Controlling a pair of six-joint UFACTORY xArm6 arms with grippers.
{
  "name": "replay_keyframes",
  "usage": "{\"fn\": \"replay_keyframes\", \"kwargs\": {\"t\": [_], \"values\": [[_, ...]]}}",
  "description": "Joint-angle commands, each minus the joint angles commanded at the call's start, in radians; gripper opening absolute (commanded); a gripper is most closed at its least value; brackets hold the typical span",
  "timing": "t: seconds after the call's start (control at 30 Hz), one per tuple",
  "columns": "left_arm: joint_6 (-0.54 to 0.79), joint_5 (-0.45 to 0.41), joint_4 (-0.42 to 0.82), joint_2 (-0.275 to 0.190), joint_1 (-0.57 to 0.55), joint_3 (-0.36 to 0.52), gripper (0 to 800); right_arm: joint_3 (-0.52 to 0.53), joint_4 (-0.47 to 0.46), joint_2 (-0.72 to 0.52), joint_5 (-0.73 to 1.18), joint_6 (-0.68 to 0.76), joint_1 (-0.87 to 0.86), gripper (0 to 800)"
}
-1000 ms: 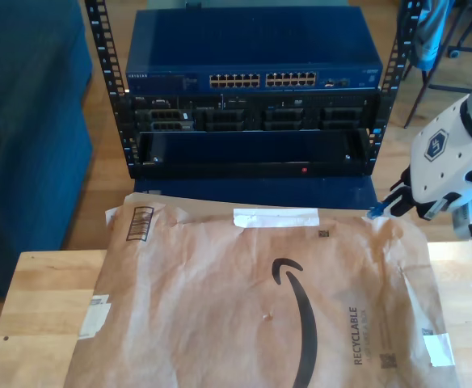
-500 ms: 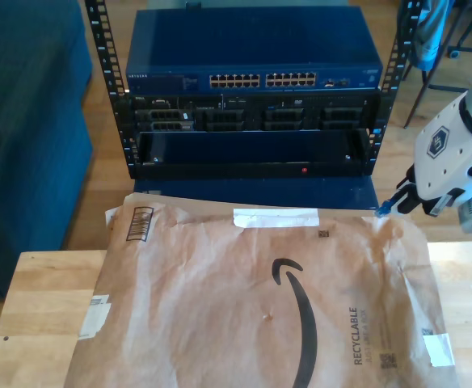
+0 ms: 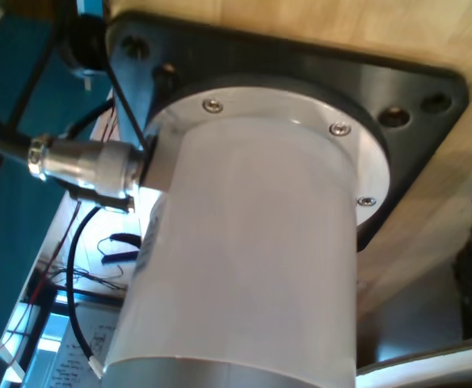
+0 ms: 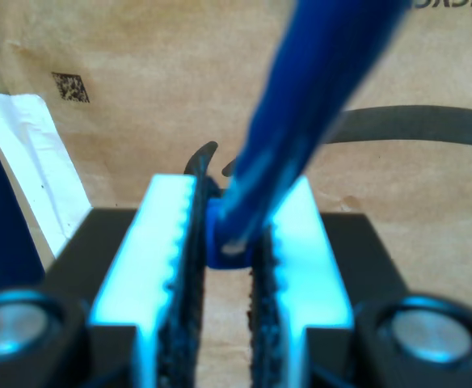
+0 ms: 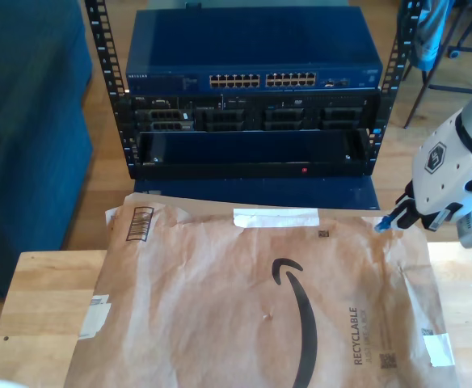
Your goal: Grab the cable and plug it in
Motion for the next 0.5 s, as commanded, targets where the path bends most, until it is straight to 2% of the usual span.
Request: {"fn": "replay_keyframes", "kwargs": {"t": [0.13,0.23,0.37,0.43,0.5], "values": [[0.018,-0.002,0.000,-0.012,0.011,0.005,799,0.003,-0.002,0.000,-0.002,0.000,0.000,0],[0.071,-0.003,-0.002,-0.015,0.012,0.061,799,0.014,-0.002,0.000,-0.003,0.000,0.000,0],[0.103,-0.008,-0.005,-0.017,0.014,0.066,799,0.026,-0.003,0.000,-0.008,-0.002,0.000,0],[0.124,-0.046,-0.005,-0.020,0.032,0.071,799,0.029,-0.003,0.000,-0.009,-0.003,-0.002,0],[0.164,-0.121,-0.002,-0.020,0.094,0.100,798,0.026,-0.002,0.002,-0.009,-0.003,-0.014,0]]}}
